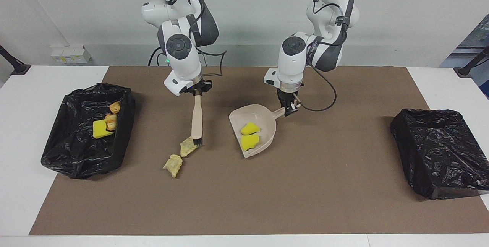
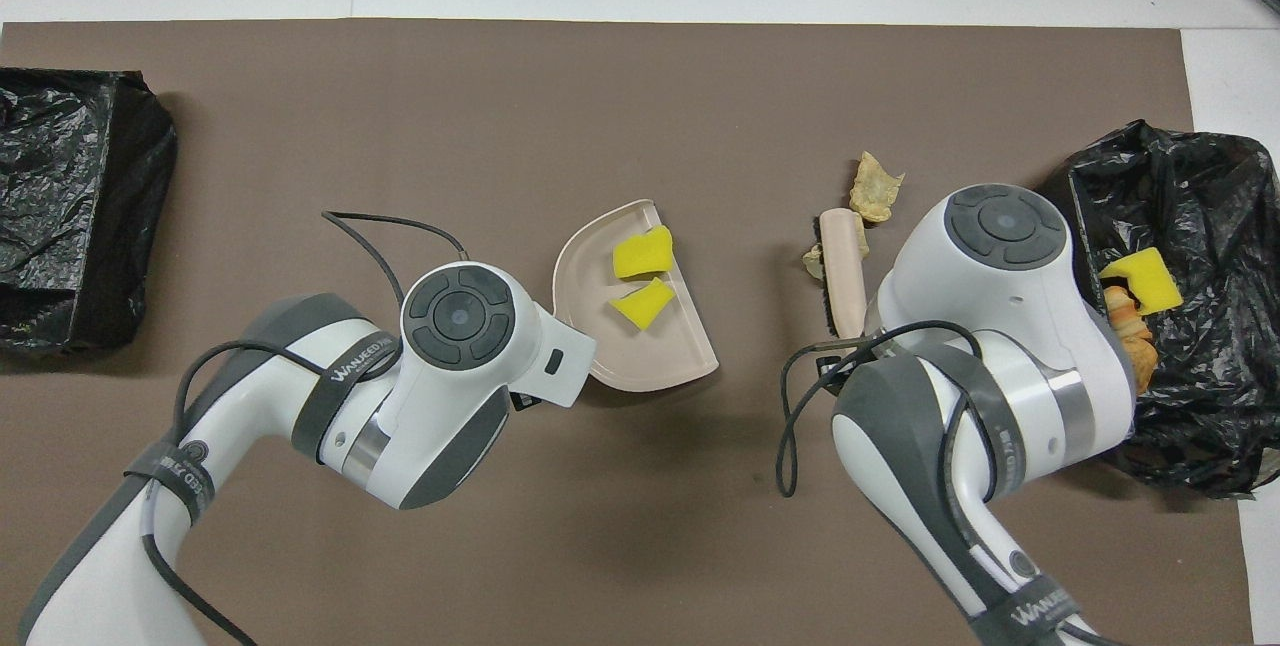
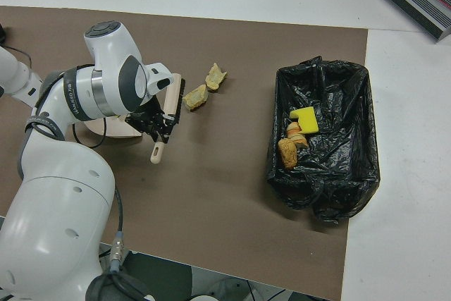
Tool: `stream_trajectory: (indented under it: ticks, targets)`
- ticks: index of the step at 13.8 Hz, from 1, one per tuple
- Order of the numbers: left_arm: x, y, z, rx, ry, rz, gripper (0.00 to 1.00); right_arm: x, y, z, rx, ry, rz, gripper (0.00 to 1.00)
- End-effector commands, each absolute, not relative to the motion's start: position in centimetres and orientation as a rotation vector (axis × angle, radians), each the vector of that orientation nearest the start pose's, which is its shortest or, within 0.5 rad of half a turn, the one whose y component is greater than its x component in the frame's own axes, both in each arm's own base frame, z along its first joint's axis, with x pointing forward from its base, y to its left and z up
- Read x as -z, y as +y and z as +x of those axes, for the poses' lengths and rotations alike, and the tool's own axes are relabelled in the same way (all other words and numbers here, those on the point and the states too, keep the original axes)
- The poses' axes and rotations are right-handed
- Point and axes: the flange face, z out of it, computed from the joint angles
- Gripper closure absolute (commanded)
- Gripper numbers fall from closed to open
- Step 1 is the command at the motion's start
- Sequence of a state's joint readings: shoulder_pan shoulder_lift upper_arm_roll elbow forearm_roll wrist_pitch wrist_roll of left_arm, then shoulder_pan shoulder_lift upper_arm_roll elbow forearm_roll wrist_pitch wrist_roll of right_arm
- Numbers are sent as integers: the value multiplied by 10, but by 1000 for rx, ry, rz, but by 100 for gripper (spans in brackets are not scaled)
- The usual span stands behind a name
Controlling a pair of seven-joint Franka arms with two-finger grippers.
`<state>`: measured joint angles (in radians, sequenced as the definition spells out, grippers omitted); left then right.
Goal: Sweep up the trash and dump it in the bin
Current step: 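Sweep the bread chunks with the right gripper toward the dustpan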
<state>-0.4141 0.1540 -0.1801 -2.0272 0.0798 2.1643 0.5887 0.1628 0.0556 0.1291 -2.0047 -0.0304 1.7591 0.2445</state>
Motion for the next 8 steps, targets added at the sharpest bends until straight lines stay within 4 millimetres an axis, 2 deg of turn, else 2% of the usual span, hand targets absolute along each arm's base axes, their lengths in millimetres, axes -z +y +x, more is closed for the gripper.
stream_trajectory:
  ticks: [1,2,3,5,8]
  targets:
    - [-386,-324,497,-30,1686,-2676,100,-404,103,527,-441,-152,-3302,100]
    - [-387,-324,498,-38,1642,-2704,100,-401,81,535,-419,-190,-3319,100]
    - [-387,-325,498,-52,1625,-2714,100,-393,71,542,-406,-286,-3366,100]
    - [-373,-332,495,-94,1590,-2734,100,-376,56,553,-397,-370,-3450,100]
    - [-376,-334,496,-90,1560,-2751,100,-347,45,565,-411,-455,-3501,100]
